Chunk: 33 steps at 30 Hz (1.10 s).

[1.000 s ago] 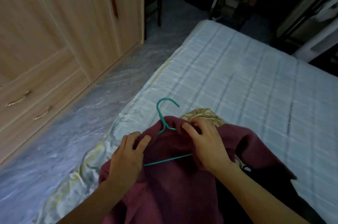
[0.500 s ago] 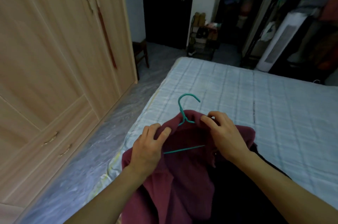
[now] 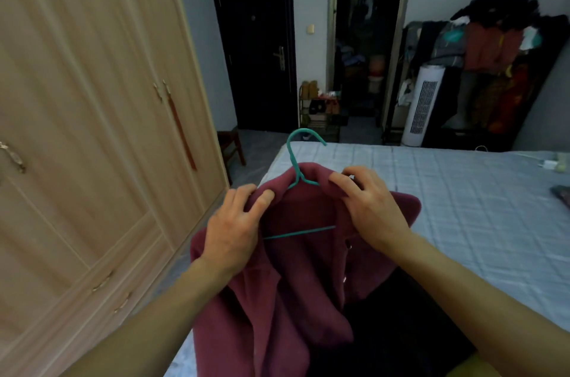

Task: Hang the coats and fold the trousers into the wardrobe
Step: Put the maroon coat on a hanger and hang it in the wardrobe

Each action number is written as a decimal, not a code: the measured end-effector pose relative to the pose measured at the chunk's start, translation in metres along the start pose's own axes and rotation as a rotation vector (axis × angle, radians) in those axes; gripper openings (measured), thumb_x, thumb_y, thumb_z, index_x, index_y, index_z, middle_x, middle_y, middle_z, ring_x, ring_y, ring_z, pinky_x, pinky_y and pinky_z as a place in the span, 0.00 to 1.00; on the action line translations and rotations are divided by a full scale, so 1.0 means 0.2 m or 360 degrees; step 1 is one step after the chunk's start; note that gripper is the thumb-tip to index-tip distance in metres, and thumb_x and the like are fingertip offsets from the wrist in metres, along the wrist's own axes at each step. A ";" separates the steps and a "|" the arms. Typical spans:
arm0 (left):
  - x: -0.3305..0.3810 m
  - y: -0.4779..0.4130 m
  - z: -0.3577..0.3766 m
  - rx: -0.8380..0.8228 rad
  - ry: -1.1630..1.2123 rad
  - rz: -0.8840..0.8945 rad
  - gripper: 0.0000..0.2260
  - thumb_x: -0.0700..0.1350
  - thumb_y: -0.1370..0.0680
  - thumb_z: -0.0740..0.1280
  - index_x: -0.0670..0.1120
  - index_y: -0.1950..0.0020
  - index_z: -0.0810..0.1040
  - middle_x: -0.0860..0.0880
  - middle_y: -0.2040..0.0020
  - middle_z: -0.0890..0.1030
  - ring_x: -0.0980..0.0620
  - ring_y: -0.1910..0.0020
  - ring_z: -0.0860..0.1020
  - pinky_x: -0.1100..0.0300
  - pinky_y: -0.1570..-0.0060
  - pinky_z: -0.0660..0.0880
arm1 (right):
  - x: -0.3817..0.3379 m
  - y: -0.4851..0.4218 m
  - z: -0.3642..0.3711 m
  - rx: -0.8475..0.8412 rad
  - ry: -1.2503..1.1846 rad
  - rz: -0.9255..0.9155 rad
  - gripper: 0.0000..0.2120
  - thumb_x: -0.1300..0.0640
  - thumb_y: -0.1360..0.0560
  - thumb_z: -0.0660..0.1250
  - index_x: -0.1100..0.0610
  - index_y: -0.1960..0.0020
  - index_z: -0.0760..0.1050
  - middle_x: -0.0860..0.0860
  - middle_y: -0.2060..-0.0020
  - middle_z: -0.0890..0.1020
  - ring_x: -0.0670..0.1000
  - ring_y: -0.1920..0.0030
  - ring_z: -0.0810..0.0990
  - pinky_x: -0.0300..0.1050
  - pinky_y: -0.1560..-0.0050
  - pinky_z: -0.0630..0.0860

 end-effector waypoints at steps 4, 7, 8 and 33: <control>0.08 -0.05 -0.22 0.0081 -0.0042 0.0116 0.20 0.37 0.25 0.67 0.50 0.35 0.72 0.44 0.42 0.73 0.42 0.50 0.77 0.52 0.69 0.78 | -0.13 0.01 -0.23 0.0119 0.0002 0.0008 0.18 0.66 0.24 0.69 0.56 0.35 0.75 0.56 0.45 0.75 0.56 0.48 0.75 0.57 0.49 0.77; 0.13 -0.10 -0.39 0.0169 -0.0037 0.0193 0.21 0.35 0.25 0.68 0.49 0.35 0.72 0.43 0.42 0.74 0.40 0.49 0.77 0.50 0.67 0.79 | -0.25 0.00 -0.43 0.0201 0.0034 -0.0001 0.18 0.66 0.24 0.69 0.57 0.35 0.74 0.57 0.44 0.75 0.57 0.47 0.75 0.59 0.49 0.77; 0.14 -0.11 -0.45 0.0205 -0.0029 0.0223 0.21 0.35 0.25 0.67 0.49 0.34 0.72 0.43 0.42 0.73 0.39 0.49 0.77 0.49 0.66 0.79 | -0.29 -0.01 -0.50 0.0218 0.0060 -0.0009 0.18 0.66 0.23 0.68 0.57 0.35 0.74 0.57 0.44 0.75 0.58 0.47 0.76 0.59 0.49 0.77; -0.01 0.37 -1.40 0.0461 0.0217 0.0333 0.19 0.35 0.25 0.65 0.45 0.34 0.75 0.42 0.43 0.76 0.42 0.51 0.75 0.47 0.63 0.77 | -1.44 0.19 -0.96 0.0272 0.0349 -0.0011 0.15 0.61 0.22 0.67 0.56 0.35 0.73 0.53 0.45 0.75 0.54 0.47 0.76 0.52 0.51 0.80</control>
Point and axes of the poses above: each hand's wrist, its own y-axis away from the middle knuckle, its own z-axis out of the palm, x = y × z, the point moved 9 cm from there along -y, towards the middle knuckle
